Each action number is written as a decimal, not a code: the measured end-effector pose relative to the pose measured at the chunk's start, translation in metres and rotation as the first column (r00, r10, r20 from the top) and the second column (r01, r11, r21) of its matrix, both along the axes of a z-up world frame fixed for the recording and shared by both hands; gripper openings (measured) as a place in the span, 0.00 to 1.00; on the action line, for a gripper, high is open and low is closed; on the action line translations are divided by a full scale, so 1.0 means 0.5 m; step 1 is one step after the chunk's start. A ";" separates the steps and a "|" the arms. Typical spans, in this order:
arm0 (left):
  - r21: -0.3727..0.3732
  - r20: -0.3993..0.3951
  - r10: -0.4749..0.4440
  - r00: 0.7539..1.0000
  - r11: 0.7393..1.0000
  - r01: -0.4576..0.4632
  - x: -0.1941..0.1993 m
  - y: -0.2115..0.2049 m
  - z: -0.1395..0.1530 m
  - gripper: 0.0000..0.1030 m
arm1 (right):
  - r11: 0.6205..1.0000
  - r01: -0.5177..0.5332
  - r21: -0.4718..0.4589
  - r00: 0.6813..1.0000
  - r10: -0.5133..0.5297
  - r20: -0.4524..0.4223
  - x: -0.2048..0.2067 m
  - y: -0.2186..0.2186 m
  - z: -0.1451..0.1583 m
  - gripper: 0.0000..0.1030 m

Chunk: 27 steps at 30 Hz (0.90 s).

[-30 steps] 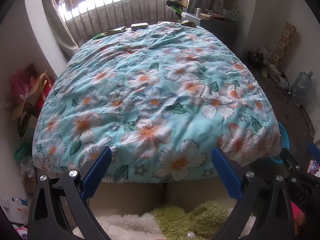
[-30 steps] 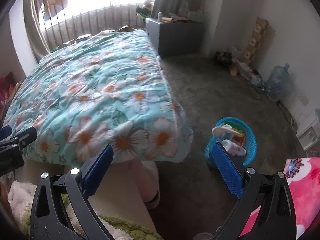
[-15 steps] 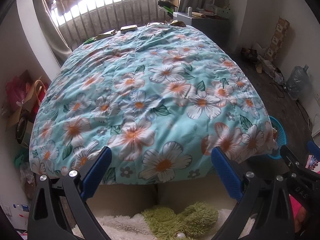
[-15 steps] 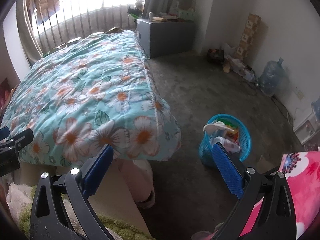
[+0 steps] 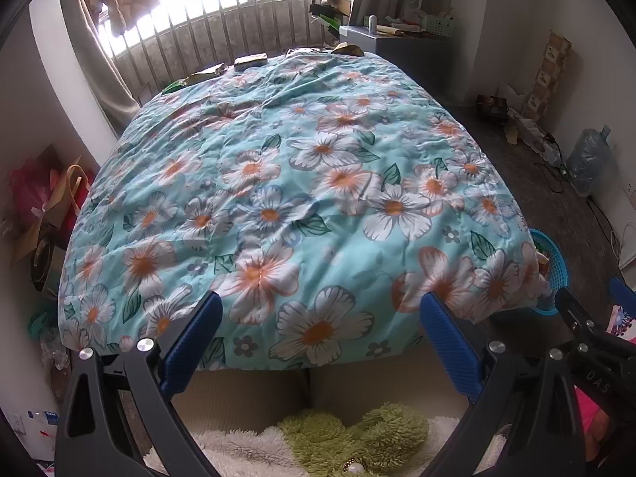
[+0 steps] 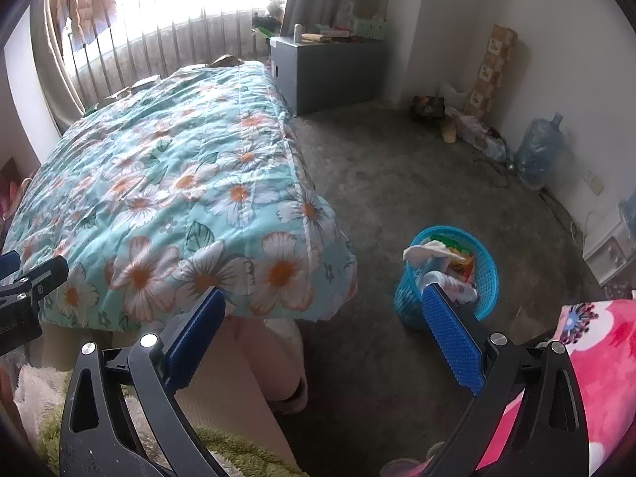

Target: Collect trash

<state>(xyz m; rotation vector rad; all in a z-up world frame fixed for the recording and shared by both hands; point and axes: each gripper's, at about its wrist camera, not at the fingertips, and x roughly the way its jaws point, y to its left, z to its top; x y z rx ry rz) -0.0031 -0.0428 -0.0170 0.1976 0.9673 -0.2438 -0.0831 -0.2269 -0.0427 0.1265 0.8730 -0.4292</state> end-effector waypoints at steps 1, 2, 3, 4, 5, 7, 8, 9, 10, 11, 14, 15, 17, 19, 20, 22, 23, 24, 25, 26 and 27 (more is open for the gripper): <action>-0.001 0.001 -0.001 1.000 1.000 0.001 0.000 -0.001 0.001 0.95 | 1.000 0.000 0.000 1.000 0.000 0.000 0.000 -0.001 0.000 0.92; -0.002 0.002 -0.002 1.000 1.000 0.002 0.000 -0.002 0.001 0.95 | 1.000 -0.001 0.001 1.000 0.001 0.000 0.000 -0.002 0.000 0.92; -0.002 0.002 -0.004 1.000 1.000 0.004 0.000 -0.002 0.002 0.95 | 1.000 0.000 0.001 1.000 0.000 0.001 0.000 -0.002 0.000 0.92; -0.002 0.002 -0.005 1.000 1.000 0.005 0.000 -0.003 0.002 0.95 | 1.000 0.000 0.001 1.000 0.000 0.000 0.001 -0.003 0.001 0.92; -0.002 0.001 -0.005 1.000 1.000 0.005 0.000 -0.003 0.002 0.95 | 1.000 -0.001 0.001 1.000 0.001 0.000 0.000 -0.003 0.001 0.92; -0.002 0.002 -0.005 1.000 1.000 0.005 0.000 -0.003 0.003 0.95 | 1.000 -0.002 0.000 1.000 0.002 0.002 0.000 -0.003 0.001 0.92; -0.002 0.002 -0.004 1.000 1.000 0.004 -0.001 -0.003 0.003 0.95 | 1.000 -0.003 0.000 1.000 0.003 0.001 0.001 -0.005 0.002 0.92; -0.002 0.002 -0.004 1.000 1.000 0.004 -0.001 -0.003 0.003 0.95 | 1.000 -0.002 0.000 1.000 0.002 0.002 0.000 -0.004 0.002 0.92; -0.002 0.002 -0.004 1.000 1.000 0.004 -0.001 -0.002 0.002 0.95 | 1.000 -0.002 0.000 1.000 0.002 0.002 0.000 -0.004 0.002 0.92; -0.003 0.002 -0.004 1.000 1.000 0.004 -0.001 -0.003 0.003 0.95 | 1.000 -0.001 -0.001 1.000 0.001 0.003 0.000 -0.004 0.002 0.92; -0.002 0.002 -0.003 1.000 1.000 0.003 -0.001 -0.003 0.002 0.95 | 1.000 -0.002 0.000 1.000 0.002 0.003 0.000 -0.004 0.003 0.92; -0.002 0.002 -0.003 1.000 1.000 0.003 -0.001 -0.002 0.002 0.95 | 1.000 -0.002 0.000 1.000 0.002 0.003 0.000 -0.004 0.003 0.92; -0.002 0.002 -0.004 1.000 1.000 0.004 -0.001 -0.002 0.002 0.95 | 1.000 -0.002 -0.001 1.000 0.002 0.003 0.000 -0.004 0.003 0.92; -0.002 0.002 -0.003 1.000 1.000 0.003 -0.001 -0.003 0.003 0.95 | 1.000 -0.002 0.000 1.000 0.002 0.003 0.001 -0.004 0.003 0.92; -0.002 0.002 -0.003 1.000 1.000 0.003 -0.001 -0.003 0.003 0.95 | 1.000 -0.001 0.000 1.000 0.001 0.003 0.000 -0.003 0.003 0.92; -0.002 0.001 -0.004 1.000 1.000 0.004 -0.001 -0.003 0.002 0.95 | 1.000 -0.001 -0.001 1.000 0.001 0.003 0.000 -0.003 0.003 0.92; -0.002 0.001 -0.004 1.000 1.000 0.004 -0.001 -0.003 0.002 0.95 | 1.000 0.000 -0.002 1.000 0.000 0.003 0.001 -0.003 0.003 0.92; -0.002 0.002 -0.004 1.000 1.000 0.004 -0.001 -0.002 0.002 0.95 | 1.000 0.000 -0.002 1.000 0.000 0.003 0.001 -0.003 0.003 0.92; -0.002 0.002 -0.004 1.000 1.000 0.004 -0.001 -0.003 0.002 0.95 | 1.000 -0.001 0.000 1.000 0.001 0.003 0.000 -0.003 0.003 0.92; -0.002 0.001 -0.004 1.000 1.000 0.004 -0.002 -0.002 0.002 0.95 | 1.000 0.000 0.000 1.000 0.000 0.003 0.001 -0.003 0.003 0.92; -0.003 0.002 -0.004 1.000 1.000 0.004 -0.002 -0.002 0.001 0.95 | 1.000 0.000 0.000 1.000 0.000 0.003 0.001 -0.003 0.003 0.92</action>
